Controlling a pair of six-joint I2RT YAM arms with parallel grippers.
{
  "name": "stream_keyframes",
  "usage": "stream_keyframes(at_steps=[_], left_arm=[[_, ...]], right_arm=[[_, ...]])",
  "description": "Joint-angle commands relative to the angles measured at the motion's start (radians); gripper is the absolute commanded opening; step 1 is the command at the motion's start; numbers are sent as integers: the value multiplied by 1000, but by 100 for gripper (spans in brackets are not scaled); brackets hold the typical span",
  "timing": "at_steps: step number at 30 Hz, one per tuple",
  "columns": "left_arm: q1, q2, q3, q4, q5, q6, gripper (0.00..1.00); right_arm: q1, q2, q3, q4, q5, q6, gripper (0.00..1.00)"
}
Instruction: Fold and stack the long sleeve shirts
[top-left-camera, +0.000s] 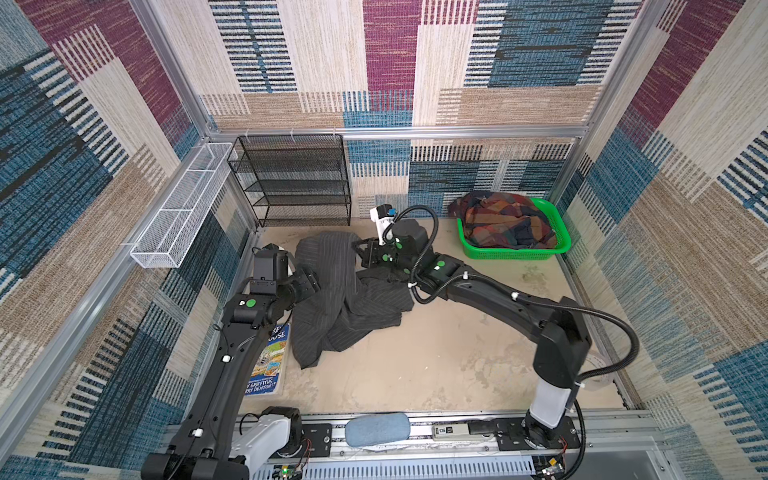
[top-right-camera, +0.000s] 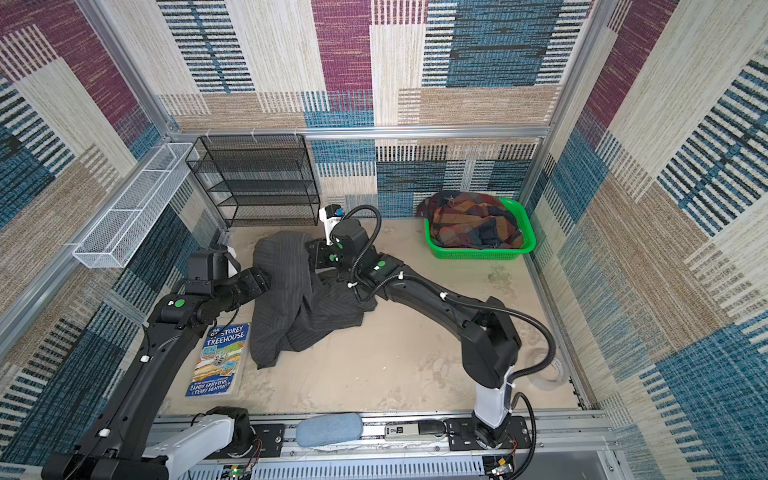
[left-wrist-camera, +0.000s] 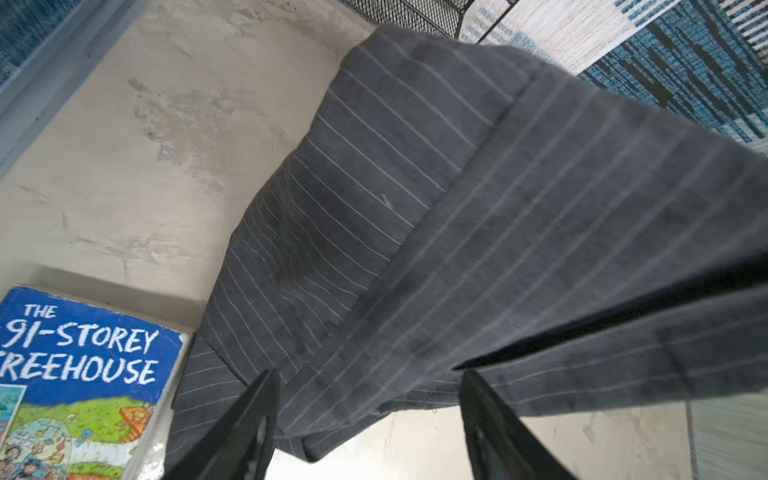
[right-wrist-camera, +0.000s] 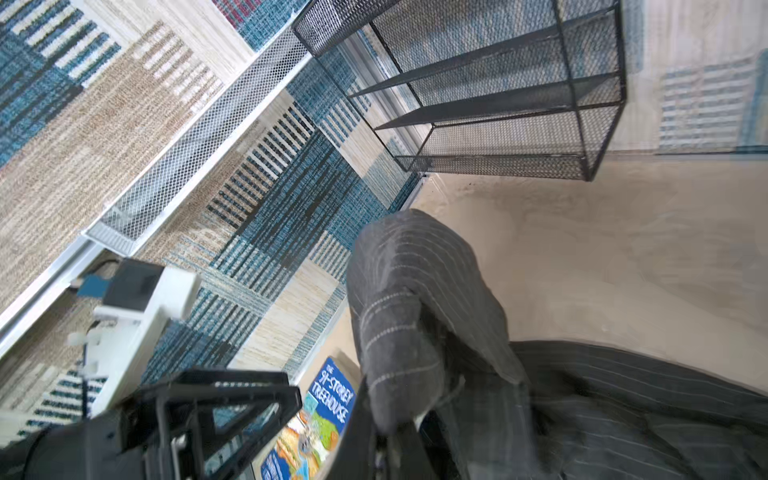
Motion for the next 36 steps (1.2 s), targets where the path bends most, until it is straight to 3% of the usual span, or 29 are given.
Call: stream_keyframes(at_steps=[1, 8, 12, 16, 20, 24, 26, 30, 32, 36], left_arm=[[1, -7, -7, -40, 56, -2, 72], [-1, -28, -39, -100, 82, 0, 72], [-6, -7, -48, -103, 104, -4, 73], [-35, 53, -68, -52, 128, -18, 73], [-95, 110, -81, 23, 124, -38, 71], [-153, 169, -71, 101, 128, -51, 71], [-171, 205, -57, 131, 134, -50, 70], [-195, 288, -16, 190, 155, -45, 68], [-204, 324, 7, 210, 166, -41, 67], [-211, 376, 46, 230, 189, -36, 66]], right_arm=[[-22, -116, -113, -57, 51, -32, 7], [-117, -396, -379, -136, 115, -3, 8], [-229, -518, -459, -204, 82, -19, 10], [-297, -511, -487, -274, 58, -43, 11], [-334, -461, -588, -175, -2, -9, 13], [-350, -366, -609, -120, 9, 11, 16], [-358, -330, -599, -122, 16, 20, 20], [-359, -325, -584, -154, 50, 56, 49], [-359, -350, -592, -181, 69, 89, 58], [-349, -438, -677, -173, 51, 196, 66]])
